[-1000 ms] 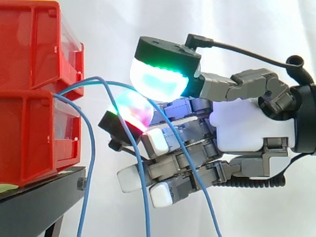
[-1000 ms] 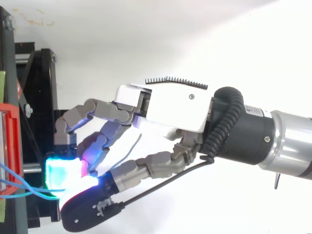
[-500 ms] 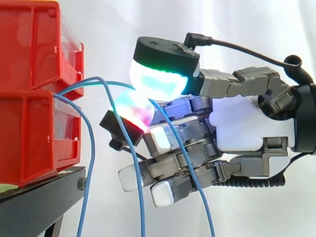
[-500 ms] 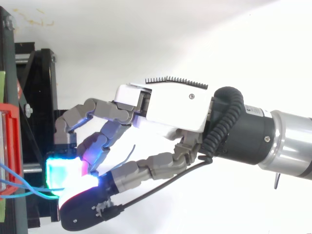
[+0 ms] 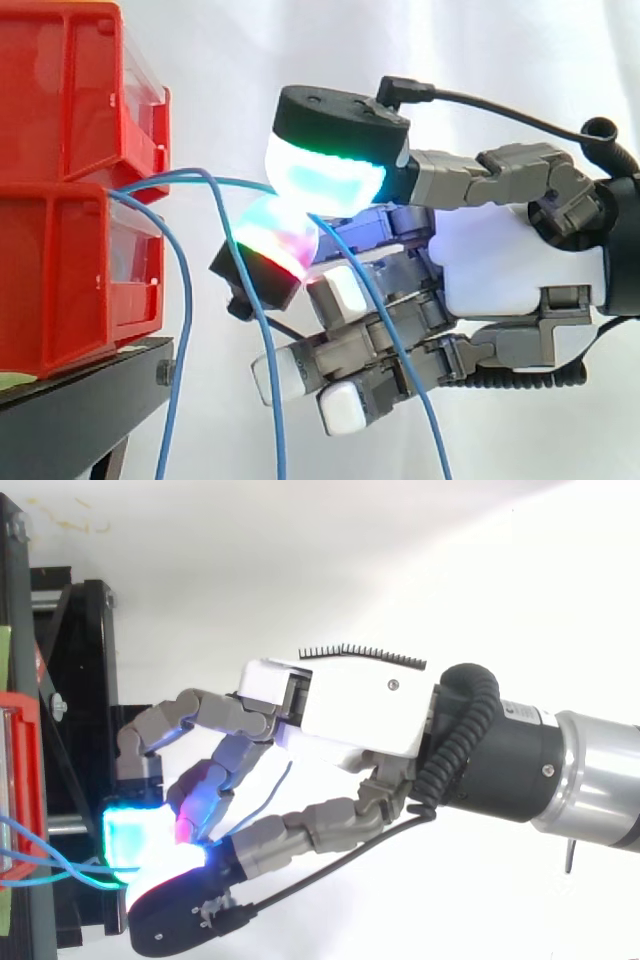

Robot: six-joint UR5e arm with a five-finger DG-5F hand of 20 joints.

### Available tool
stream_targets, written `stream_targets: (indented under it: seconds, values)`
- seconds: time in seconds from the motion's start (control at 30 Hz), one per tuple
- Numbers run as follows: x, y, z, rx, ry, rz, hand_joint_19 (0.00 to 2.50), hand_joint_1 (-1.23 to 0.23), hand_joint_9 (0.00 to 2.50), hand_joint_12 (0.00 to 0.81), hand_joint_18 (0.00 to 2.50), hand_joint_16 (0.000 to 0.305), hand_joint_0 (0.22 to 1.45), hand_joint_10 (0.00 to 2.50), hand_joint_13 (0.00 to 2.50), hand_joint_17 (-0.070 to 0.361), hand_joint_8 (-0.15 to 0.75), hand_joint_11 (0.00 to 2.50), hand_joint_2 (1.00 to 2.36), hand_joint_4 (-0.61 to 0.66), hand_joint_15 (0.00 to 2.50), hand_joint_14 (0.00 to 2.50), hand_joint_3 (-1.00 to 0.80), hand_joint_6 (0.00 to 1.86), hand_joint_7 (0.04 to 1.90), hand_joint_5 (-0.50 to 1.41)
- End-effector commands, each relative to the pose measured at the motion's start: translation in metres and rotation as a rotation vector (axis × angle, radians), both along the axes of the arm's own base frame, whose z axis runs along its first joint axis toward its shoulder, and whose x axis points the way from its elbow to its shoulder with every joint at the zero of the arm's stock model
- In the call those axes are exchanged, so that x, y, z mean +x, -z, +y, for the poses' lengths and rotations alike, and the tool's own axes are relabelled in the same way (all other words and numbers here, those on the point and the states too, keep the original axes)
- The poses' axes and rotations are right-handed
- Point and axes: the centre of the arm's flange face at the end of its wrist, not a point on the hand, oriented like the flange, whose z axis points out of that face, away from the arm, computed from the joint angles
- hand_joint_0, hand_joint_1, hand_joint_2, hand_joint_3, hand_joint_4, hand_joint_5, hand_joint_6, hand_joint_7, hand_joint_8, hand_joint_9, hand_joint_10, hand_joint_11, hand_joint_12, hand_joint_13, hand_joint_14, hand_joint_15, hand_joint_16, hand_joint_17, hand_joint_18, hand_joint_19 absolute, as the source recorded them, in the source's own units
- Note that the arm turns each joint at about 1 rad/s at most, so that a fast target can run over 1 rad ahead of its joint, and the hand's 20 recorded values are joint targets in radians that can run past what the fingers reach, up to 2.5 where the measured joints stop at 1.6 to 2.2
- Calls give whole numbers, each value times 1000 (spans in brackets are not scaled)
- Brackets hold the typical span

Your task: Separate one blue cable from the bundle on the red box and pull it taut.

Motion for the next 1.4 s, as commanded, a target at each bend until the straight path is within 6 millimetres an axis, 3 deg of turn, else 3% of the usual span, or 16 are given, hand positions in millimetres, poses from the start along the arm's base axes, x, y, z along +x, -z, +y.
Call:
stream_targets:
  seconds: [0.0, 0.17, 0.47, 0.7, 0.87, 1.07, 1.37]
  values:
    - [-3, 3, 1, -5, -3, 29, 467, -691, 1223, 415, 885, 42, 585, 17, 970, 94, 385, 728, 1014, 165, 429, 15, -303, 874, 1287, -113]
    - [-6, 6, 1, -8, -5, 58, 434, -801, 1294, 430, 952, 43, 588, 19, 1053, 98, 404, 763, 1019, 145, 462, 15, -149, 886, 1332, -86]
    - [-13, 10, 4, 2, -16, 118, 446, -866, 1368, 429, 983, 42, 600, 21, 1117, 95, 411, 829, 1026, 99, 557, 20, -27, 893, 1363, -68]
    - [-16, 7, 3, -1, -17, 133, 423, -862, 1368, 439, 1003, 44, 600, 21, 1123, 99, 412, 844, 1023, 77, 551, 18, -33, 894, 1343, -64]
    - [-23, -4, 2, -6, -17, 154, 412, -851, 1211, 438, 986, 45, 595, 19, 1080, 100, 395, 807, 1022, 72, 555, 17, -43, 893, 1337, -66]
    - [-29, -11, 1, -11, -17, 178, 410, -843, 1283, 438, 968, 44, 592, 17, 1065, 99, 391, 1116, 1022, 70, 558, 17, -46, 894, 1324, -69]
    - [-35, -25, -1, -11, -16, 193, 411, -836, 1293, 437, 966, 45, 589, 16, 1062, 100, 390, 1234, 1022, 75, 577, 18, -48, 894, 1327, -70]
